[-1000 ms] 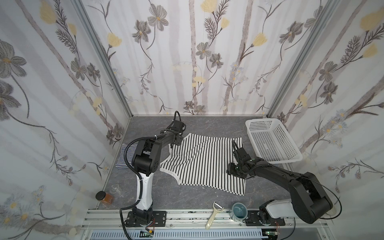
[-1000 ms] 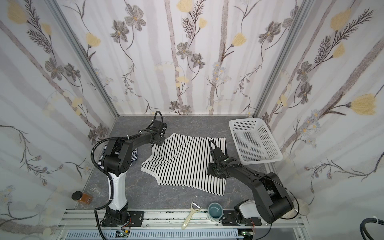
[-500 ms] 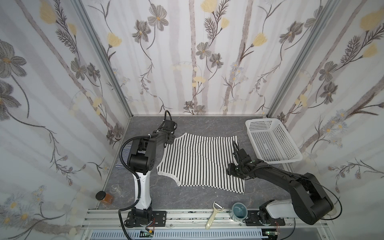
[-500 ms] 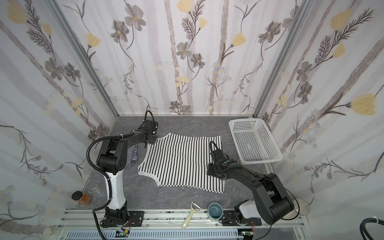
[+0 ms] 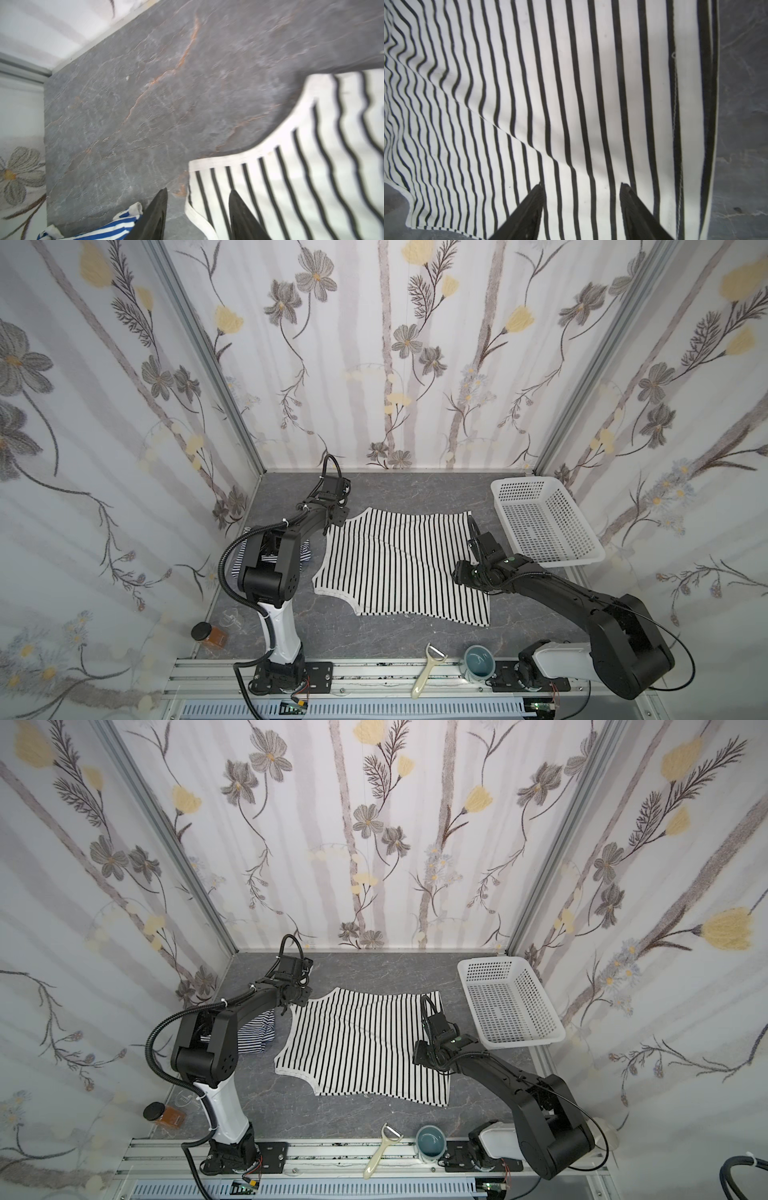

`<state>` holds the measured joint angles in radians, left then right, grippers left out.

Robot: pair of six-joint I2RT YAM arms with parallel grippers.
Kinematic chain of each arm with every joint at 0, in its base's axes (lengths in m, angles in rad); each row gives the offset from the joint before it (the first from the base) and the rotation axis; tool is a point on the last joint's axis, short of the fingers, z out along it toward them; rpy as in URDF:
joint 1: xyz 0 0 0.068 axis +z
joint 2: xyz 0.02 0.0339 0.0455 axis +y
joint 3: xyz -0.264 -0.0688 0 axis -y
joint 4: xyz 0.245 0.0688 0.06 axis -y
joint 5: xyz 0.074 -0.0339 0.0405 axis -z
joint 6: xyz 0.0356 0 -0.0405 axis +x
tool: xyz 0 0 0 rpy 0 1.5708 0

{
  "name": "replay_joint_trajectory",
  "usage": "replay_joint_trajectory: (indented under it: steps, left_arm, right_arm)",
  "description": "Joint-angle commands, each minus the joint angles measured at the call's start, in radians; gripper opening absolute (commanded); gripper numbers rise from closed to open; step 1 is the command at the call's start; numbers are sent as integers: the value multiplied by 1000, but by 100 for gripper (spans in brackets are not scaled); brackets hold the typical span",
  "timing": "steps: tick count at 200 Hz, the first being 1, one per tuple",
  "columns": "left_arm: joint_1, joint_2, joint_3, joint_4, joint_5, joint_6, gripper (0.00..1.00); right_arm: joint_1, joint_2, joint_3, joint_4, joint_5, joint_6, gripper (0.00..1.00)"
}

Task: Fold and stack the tank tops

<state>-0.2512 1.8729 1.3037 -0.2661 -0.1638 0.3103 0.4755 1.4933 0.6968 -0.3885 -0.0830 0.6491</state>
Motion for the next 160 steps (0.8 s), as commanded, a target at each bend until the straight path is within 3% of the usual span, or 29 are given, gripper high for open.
replay_joint_trajectory:
  steps: [1,50,80,160]
  left_arm:
    - [-35,-66,-66,-34,82,-6,51]
    - [-160,-242,-333,-77,188,72,51]
    - [-200,-319,-471,-81,206,94,51]
    - [-240,-299,-576,-78,127,117,50]
  right_arm:
    - [-2,31,26,-4,2,-3,60]
    - [-39,88,49,57,-5,15,60]
    - [-93,175,167,100,-50,6,60]
    - [-173,509,452,69,-110,-27,59]
